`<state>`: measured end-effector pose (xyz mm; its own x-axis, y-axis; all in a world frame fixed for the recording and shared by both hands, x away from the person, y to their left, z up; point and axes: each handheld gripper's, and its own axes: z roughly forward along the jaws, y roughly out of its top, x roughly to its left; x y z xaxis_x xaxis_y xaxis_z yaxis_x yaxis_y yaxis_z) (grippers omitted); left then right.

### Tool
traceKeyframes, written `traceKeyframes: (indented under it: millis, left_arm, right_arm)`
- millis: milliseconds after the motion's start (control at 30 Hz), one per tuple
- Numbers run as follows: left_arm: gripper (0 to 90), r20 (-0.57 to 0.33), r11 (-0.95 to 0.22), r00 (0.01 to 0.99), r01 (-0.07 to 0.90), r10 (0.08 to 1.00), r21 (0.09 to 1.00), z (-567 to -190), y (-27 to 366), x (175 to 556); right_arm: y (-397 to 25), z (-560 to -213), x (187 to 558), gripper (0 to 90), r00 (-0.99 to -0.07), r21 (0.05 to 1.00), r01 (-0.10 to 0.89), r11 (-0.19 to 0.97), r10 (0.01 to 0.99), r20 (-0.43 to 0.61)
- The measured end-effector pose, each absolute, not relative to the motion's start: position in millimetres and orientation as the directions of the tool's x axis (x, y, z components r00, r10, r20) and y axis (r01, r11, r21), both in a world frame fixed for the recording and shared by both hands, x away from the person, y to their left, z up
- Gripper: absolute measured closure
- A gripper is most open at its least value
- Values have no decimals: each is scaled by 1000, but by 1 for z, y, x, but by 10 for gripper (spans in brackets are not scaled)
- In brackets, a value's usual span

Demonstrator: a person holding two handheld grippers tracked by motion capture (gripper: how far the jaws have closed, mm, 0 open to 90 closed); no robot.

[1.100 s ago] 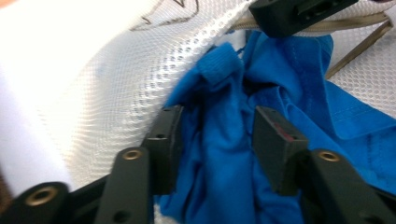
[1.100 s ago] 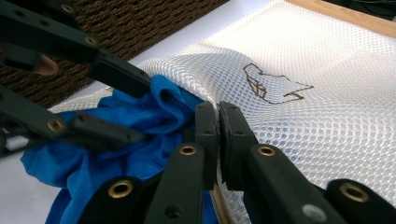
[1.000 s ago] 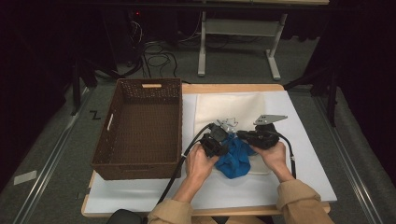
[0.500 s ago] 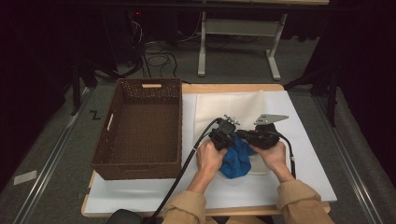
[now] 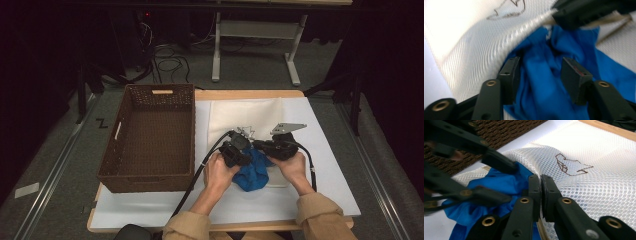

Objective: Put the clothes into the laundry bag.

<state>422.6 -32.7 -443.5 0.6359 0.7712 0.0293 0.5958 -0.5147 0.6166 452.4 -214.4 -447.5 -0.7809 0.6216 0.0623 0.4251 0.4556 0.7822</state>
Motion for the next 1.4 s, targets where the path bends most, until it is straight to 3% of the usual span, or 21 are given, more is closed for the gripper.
traceKeyframes:
  millis: [200,467,533,667,800,1100,1267,1400]
  left_arm:
    - [431,-45,-514,660,625,750,588,-443,-21,413]
    - [445,-43,-533,647,663,762,525,-465,-26,415]
    - [500,-23,-545,646,662,763,515,-470,-30,417]
    - [715,-32,-528,637,666,770,527,-473,-31,423]
    - [815,-58,-494,635,652,770,575,-462,-27,426]
    - [823,-29,-480,624,629,781,612,-454,-41,438]
    - [819,53,-461,559,622,827,633,-463,-41,451]
    - [752,33,-449,552,640,833,623,-467,-42,455]
  right_arm:
    - [-215,-448,453,878,-780,781,425,457,622,61]
    - [-214,-447,452,878,-780,779,429,459,623,62]
    - [-214,-448,452,878,-779,779,428,458,624,61]
    - [-213,-448,452,878,-779,780,429,456,624,64]
    - [-214,-447,453,878,-782,785,422,454,620,62]
    - [-214,-442,449,879,-789,803,402,439,612,60]
    - [-214,-440,448,880,-792,803,403,439,607,66]
    - [-212,-444,450,879,-795,792,407,455,604,61]
